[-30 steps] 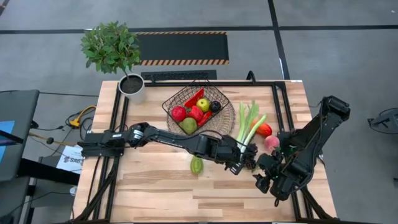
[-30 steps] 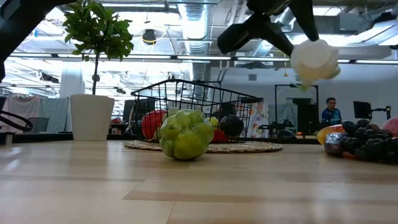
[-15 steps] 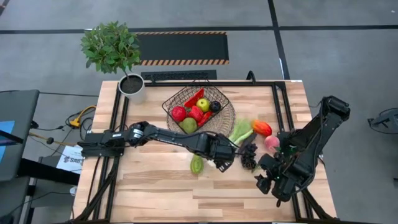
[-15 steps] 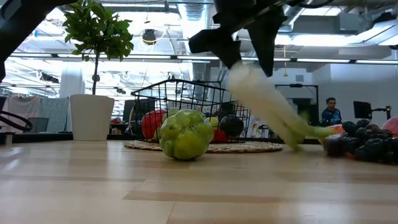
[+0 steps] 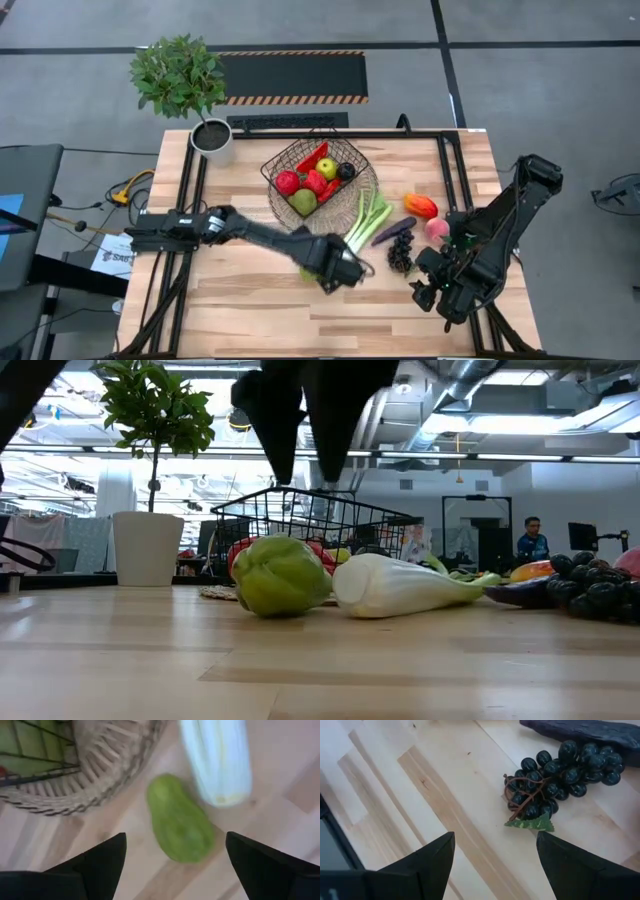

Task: Build produce basket
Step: Put the green chayote into the wire basket

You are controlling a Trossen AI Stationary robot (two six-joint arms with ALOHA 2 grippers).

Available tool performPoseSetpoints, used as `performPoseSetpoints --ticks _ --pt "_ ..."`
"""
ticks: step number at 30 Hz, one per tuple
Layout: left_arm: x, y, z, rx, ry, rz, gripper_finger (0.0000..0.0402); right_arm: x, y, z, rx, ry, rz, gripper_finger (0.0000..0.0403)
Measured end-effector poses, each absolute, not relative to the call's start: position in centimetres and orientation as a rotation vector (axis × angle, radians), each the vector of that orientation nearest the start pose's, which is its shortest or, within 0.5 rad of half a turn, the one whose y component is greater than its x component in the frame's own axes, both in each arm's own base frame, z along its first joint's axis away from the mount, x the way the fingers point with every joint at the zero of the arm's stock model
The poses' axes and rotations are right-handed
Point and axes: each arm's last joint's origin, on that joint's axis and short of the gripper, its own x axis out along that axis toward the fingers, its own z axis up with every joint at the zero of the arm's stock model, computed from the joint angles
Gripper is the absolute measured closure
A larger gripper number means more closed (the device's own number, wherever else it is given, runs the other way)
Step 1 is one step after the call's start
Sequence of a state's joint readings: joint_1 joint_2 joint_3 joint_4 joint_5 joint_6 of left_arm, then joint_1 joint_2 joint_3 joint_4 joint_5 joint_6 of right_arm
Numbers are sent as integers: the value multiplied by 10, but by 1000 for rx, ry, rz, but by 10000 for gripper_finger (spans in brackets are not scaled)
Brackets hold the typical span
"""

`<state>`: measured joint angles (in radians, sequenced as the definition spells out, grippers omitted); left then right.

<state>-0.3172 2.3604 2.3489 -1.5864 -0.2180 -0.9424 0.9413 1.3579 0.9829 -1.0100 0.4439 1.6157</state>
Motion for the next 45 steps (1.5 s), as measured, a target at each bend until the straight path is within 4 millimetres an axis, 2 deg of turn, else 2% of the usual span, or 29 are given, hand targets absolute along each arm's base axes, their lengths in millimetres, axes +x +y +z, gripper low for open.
performPoseSetpoints --ticks 4,6,9,15,22,28,35,41,45 --pt "423 -161 243 -345 1385 634 79 148 181 232 536 1019 -489 97" --pt "422 -165 237 -356 1371 632 79 149 183 227 516 1027 -502 97" --pt "421 -162 218 -347 1408 681 79 151 186 222 486 1038 -504 97" --pt "427 -150 203 -352 1419 673 79 153 191 212 460 1092 -521 97" --pt "432 -137 185 -399 1445 676 79 152 190 213 466 1101 -517 97" --pt "428 -138 167 -449 1517 639 85 152 190 213 462 1103 -520 97" --pt "428 -140 169 -453 1528 618 168 151 188 213 446 1109 -531 97" --pt "427 -149 182 -454 1540 591 172 152 187 213 441 1110 -535 97" --pt "425 -155 209 -441 1553 558 164 152 186 216 454 1105 -526 97"
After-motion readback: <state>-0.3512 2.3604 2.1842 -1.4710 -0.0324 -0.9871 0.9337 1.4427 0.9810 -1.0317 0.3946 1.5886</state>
